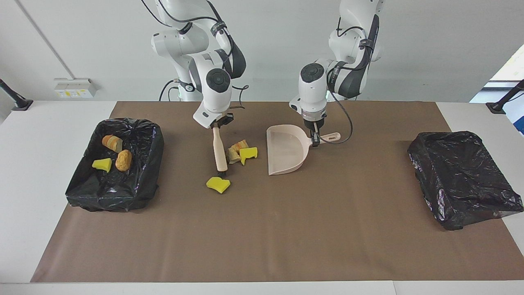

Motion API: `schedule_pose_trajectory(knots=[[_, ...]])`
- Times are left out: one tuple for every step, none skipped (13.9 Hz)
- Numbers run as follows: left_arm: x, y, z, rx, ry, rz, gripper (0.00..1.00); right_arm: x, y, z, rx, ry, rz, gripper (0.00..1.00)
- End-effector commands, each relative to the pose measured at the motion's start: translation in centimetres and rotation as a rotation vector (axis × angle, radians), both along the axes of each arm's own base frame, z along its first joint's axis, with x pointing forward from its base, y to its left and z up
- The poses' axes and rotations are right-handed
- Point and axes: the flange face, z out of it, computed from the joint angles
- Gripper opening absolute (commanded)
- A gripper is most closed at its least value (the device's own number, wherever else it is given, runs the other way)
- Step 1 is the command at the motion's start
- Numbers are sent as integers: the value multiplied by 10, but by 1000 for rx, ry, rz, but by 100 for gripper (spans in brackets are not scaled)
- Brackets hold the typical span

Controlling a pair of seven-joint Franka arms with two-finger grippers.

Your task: Sweep and dump trash in bin

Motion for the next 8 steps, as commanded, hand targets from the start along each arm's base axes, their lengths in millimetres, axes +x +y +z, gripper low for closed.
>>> schedule_pose_trajectory(knots=[[-22, 3, -11, 9, -33, 8, 0, -4, 23, -11, 82, -17, -119, 0], [-22, 3, -11, 9, -33, 8, 0, -3, 36, -16, 135, -20, -149, 0], [-22, 4, -11, 10, -32, 8, 0, -4, 53, -19, 193, -23, -176, 0], [-25, 4, -15, 14, -26, 7, 0, -5, 69, -16, 244, -32, -203, 0], [-26, 5, -19, 20, -20, 7, 0, -1, 79, -12, 269, -33, -217, 0], [-26, 5, -19, 20, -20, 7, 0, 0, 88, -8, 292, -26, -226, 0], [-26, 6, -19, 20, -20, 9, 0, -2, 97, -4, 336, -7, -263, 0], [-25, 7, -19, 20, -20, 12, 0, -1, 100, -2, 382, 16, -302, 0]])
